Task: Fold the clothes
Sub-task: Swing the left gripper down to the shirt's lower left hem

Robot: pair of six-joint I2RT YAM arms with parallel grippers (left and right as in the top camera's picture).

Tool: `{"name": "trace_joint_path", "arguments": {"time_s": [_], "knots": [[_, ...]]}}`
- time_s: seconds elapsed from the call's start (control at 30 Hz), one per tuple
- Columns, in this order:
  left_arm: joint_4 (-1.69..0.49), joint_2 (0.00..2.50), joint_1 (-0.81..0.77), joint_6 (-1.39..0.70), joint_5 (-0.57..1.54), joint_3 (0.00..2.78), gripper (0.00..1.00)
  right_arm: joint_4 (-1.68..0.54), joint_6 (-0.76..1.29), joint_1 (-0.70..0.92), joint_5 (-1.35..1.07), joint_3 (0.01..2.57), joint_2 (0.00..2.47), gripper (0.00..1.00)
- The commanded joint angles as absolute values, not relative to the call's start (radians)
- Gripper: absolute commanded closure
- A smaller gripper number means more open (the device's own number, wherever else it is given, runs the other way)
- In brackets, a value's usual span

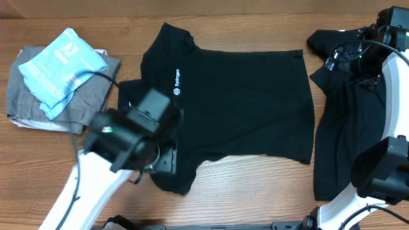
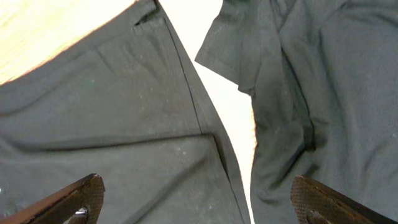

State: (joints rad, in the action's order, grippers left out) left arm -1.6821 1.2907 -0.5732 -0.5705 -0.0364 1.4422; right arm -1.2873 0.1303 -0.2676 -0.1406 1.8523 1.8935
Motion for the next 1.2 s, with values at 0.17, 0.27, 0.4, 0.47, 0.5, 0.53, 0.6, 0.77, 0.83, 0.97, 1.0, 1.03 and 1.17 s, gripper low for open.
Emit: {"name": "trace_joint_path", "arguments": {"time_s": [0.17,0.27,0.4,0.47,0.5,0.53,0.6,0.77,0.83,0.97,1.0,1.03,1.17], "knots": [[-1.453,1.256,-0.583,-0.632,0.099,1.046,0.30,-1.285,0.134,-0.271,-0.134,1.867,1.881,0.00],[-1.329,1.267,-0.583,-0.632,0.141,0.923,0.30,-1.285,0.134,-0.271,-0.134,1.867,1.881,0.00],[-1.192,1.301,-0.583,-0.632,0.185,0.805,0.30,-1.285,0.134,-0.271,-0.134,1.867,1.881,0.00],[-1.146,1.322,-0.583,-0.629,0.185,0.773,0.30,-1.285,0.134,-0.271,-0.134,1.867,1.881,0.00],[-1.130,1.332,-0.583,-0.627,0.185,0.764,0.30,-1.285,0.134,-0.271,-0.134,1.867,1.881,0.00],[-1.117,1.343,-0.583,-0.624,0.185,0.759,0.30,-1.285,0.134,-0.271,-0.134,1.867,1.881,0.00],[-1.094,1.367,-0.584,-0.609,0.185,0.756,0.31,-1.285,0.134,-0.271,-0.134,1.867,1.881,0.00],[-1.043,1.410,-0.613,-0.577,0.180,0.756,0.30,-1.285,0.135,-0.271,-0.134,1.867,1.881,0.00],[-1.025,1.428,-0.636,-0.576,0.176,0.756,0.30,-1.285,0.135,-0.271,-0.134,1.867,1.881,0.00],[-1.008,1.462,-0.676,-0.590,0.153,0.756,0.29,-1.285,0.134,-0.271,-0.134,1.867,1.881,0.00],[-1.007,1.470,-0.685,-0.592,0.146,0.756,0.28,-1.285,0.134,-0.271,-0.134,1.867,1.881,0.00],[-1.003,1.479,-0.692,-0.592,0.142,0.756,0.28,-1.285,0.135,-0.271,-0.134,1.867,1.881,0.00],[-0.984,1.511,-0.709,-0.592,0.127,0.756,0.24,-1.285,0.135,-0.271,-0.134,1.867,1.881,0.00]]}}
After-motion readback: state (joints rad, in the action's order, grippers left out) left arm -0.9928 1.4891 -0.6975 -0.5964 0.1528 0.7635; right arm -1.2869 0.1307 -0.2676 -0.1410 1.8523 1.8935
